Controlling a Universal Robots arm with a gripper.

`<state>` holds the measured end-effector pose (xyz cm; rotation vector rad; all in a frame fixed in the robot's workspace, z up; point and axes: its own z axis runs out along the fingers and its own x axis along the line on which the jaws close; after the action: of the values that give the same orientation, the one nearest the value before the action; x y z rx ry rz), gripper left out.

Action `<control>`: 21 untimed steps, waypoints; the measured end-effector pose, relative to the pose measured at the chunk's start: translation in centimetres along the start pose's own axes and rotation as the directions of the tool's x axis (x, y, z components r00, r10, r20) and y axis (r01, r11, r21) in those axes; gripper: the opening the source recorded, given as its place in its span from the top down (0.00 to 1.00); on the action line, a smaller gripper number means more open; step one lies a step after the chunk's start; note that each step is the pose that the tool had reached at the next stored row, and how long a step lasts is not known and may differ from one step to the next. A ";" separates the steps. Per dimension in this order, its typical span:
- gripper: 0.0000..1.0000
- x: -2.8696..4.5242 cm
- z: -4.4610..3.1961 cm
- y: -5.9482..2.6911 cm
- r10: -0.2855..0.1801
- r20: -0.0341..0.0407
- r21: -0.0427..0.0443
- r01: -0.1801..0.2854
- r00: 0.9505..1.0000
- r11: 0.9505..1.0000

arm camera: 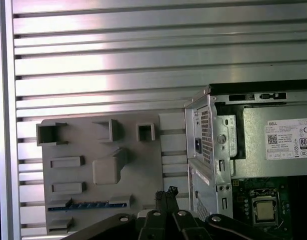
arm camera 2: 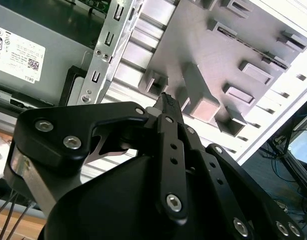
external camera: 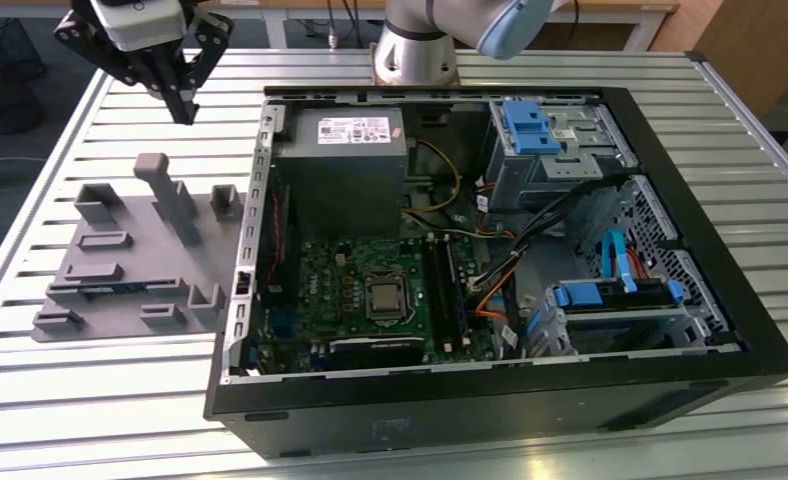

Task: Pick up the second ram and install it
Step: 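Reach for the second ram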

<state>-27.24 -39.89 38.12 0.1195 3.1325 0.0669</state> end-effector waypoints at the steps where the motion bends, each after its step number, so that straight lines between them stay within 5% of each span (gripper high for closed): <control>1: 0.89 0.12 0.00 -0.01 0.000 0.000 0.000 0.000 1.000 1.000; 21: 0.89 2.49 -0.01 -0.82 0.000 0.000 0.000 0.000 1.000 1.000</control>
<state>-29.78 -40.53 38.08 0.1196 3.1326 0.0669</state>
